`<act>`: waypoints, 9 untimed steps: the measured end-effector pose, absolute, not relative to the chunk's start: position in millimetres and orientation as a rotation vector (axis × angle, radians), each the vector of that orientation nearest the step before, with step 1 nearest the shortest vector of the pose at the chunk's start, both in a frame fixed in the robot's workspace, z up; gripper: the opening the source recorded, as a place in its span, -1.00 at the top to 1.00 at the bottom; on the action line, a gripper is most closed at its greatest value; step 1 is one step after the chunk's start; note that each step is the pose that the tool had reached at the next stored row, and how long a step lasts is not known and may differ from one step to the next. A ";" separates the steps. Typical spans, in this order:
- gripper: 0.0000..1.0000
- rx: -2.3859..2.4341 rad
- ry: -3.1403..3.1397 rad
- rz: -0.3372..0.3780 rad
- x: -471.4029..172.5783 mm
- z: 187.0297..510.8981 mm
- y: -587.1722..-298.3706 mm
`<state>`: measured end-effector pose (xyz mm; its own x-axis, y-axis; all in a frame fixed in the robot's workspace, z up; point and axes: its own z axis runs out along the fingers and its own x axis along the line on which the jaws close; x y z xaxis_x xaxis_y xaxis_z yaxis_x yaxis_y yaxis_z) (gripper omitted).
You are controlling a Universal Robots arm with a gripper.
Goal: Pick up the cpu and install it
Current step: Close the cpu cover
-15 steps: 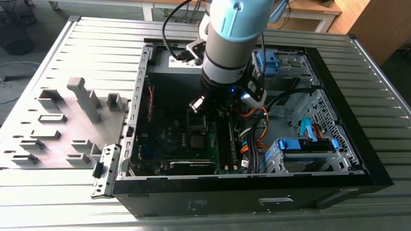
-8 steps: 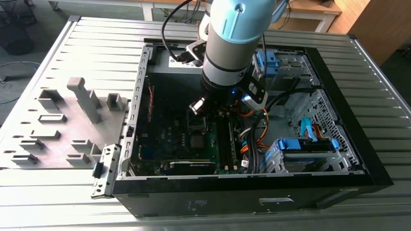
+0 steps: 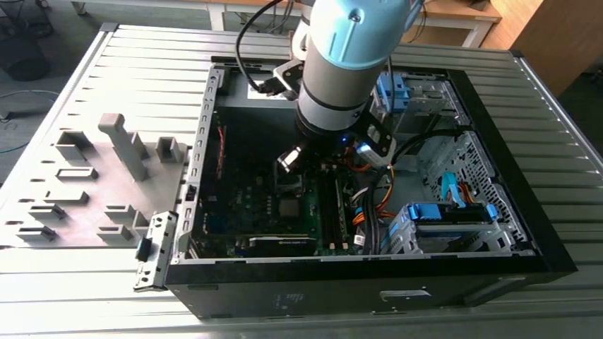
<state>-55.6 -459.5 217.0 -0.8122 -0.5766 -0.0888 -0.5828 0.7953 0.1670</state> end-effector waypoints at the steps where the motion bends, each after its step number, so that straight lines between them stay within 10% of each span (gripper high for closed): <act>1: 0.79 -0.951 2.944 0.294 -55.6 217.5 -460.9; 9: 0.79 -0.949 2.938 0.314 -55.3 220.4 -472.6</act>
